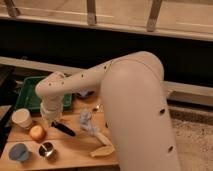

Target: Place brush in paper cup

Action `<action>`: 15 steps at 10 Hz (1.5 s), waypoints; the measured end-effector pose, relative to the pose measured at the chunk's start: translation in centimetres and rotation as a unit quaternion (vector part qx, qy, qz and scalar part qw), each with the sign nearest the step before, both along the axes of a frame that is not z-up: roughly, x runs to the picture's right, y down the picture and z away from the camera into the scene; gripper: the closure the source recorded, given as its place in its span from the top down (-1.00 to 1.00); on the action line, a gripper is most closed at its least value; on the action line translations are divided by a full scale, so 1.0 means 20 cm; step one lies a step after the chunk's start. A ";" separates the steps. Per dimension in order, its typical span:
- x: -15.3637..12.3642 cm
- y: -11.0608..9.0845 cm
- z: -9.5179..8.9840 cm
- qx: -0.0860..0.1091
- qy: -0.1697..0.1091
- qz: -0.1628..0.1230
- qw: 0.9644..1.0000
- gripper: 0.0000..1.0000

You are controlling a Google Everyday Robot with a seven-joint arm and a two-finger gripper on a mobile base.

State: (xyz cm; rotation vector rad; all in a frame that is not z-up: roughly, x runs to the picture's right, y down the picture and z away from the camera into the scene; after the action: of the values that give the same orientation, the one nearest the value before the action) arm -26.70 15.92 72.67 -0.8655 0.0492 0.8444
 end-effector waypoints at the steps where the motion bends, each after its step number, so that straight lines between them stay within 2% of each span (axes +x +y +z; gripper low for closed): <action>1: -0.01 -0.02 -0.02 0.008 -0.005 0.000 1.000 -1.00; 4: -0.09 -0.13 -0.02 0.038 -0.043 -0.009 0.998 -1.00; 6: -0.21 -0.22 0.00 0.049 -0.085 -0.025 0.995 -1.00; 7: -0.27 -0.24 0.00 0.048 -0.136 -0.042 0.989 -1.00; 8: -0.29 -0.28 0.00 0.050 -0.184 -0.055 0.980 -1.00; 9: -0.32 -0.32 -0.01 0.055 -0.236 -0.065 0.968 -1.00; 10: -0.35 -0.34 -0.01 0.061 -0.274 -0.071 0.957 -1.00; 11: -0.36 -0.36 -0.01 0.065 -0.297 -0.074 0.950 -1.00; 12: -0.35 -0.36 -0.01 0.068 -0.300 -0.079 0.948 -1.00; 14: -0.35 -0.30 0.03 0.045 -0.262 -0.086 0.960 -1.00; 15: -0.35 -0.28 0.04 0.036 -0.253 -0.090 0.963 -1.00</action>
State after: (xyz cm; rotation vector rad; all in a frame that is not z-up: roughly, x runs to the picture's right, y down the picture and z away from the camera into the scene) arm -33.71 10.37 73.53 -0.9704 -0.3458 0.4343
